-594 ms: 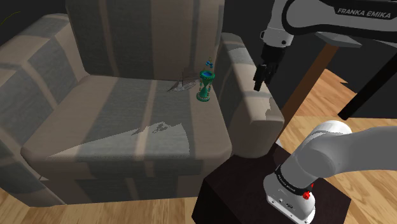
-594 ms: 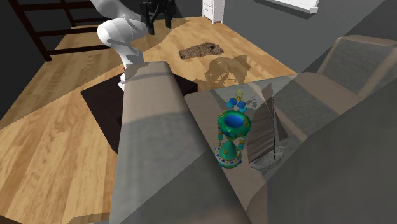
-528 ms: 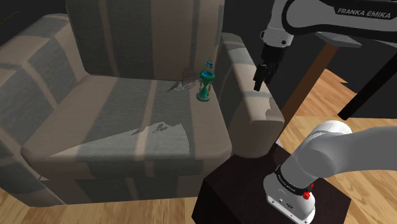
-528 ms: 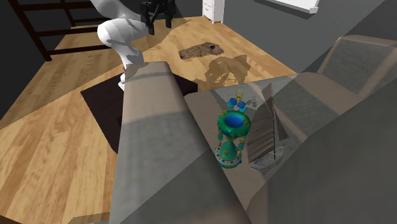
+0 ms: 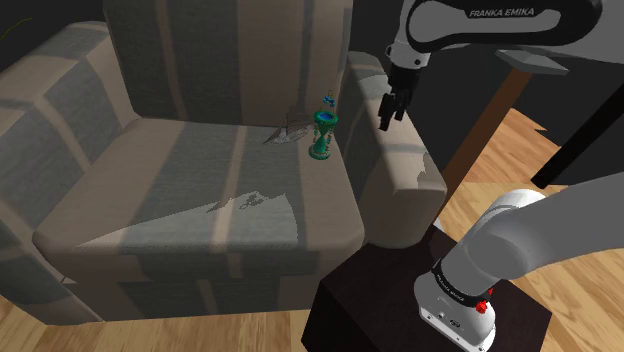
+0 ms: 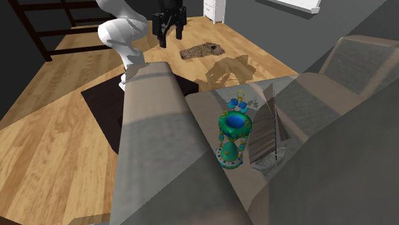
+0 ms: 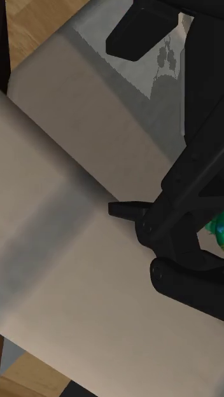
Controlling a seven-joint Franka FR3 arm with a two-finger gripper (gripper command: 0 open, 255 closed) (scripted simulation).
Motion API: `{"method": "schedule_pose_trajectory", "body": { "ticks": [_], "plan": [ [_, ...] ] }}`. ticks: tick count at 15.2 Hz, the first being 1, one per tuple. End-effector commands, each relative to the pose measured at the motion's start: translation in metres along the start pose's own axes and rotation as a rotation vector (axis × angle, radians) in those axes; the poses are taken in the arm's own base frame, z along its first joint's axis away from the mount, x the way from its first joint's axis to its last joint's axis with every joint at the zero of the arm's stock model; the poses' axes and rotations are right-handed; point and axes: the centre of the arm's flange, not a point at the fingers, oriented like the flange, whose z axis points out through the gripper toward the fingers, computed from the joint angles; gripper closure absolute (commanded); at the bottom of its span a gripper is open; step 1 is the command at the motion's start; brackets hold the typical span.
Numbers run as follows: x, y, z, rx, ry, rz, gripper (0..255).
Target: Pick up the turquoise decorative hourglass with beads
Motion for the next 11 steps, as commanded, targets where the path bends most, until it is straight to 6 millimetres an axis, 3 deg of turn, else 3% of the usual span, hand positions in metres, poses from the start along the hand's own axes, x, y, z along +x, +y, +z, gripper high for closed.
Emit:
{"method": "schedule_pose_trajectory", "body": {
  "ticks": [1, 11],
  "plan": [
    [0.025, 0.013, -0.002, -0.008, 0.006, -0.019, 0],
    [0.141, 0.061, 0.004, -0.043, 0.031, -0.111, 0]
  ]
}}
